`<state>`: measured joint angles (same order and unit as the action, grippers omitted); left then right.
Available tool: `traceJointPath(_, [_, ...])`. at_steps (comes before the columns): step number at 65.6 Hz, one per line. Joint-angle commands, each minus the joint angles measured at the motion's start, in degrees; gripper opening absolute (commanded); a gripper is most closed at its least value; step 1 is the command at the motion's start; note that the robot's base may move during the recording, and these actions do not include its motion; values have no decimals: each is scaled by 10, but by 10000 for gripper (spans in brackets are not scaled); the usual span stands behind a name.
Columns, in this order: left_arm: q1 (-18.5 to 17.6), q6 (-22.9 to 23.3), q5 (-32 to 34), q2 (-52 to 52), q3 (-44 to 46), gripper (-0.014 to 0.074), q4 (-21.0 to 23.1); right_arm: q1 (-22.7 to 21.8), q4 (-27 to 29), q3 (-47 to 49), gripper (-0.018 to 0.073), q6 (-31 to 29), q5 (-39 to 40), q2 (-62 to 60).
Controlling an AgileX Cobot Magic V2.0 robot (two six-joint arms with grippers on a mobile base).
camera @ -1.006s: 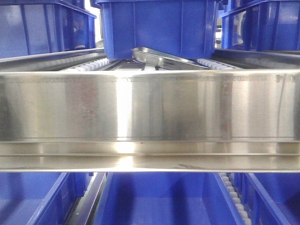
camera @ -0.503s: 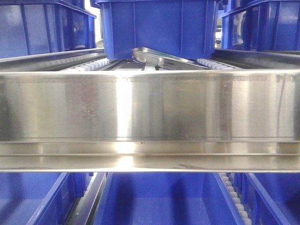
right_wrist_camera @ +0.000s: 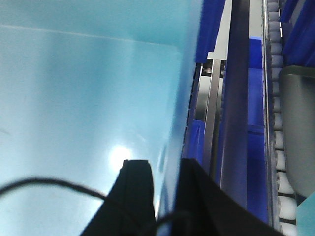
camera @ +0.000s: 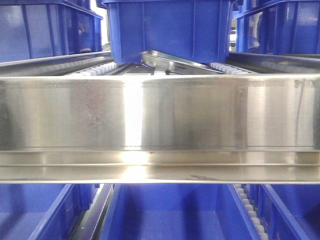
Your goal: Move two blue bins to right shelf middle
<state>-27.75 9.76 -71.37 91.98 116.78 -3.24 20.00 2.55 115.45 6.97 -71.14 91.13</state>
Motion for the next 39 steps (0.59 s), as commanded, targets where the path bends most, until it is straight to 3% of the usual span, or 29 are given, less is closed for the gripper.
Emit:
traceJointPath(1, [0,-6,14,-8,6,-111,14,-2,8,8,-151,-14,27,-10])
traceJointPath(24, [0,-6,14,-8,6,-111,14,-2,8,8,-151,-14,46,-10])
traceJointPath(39, [0,-6,14,-7,6,-111,13,-2,8,8,-151,-14,99,-8])
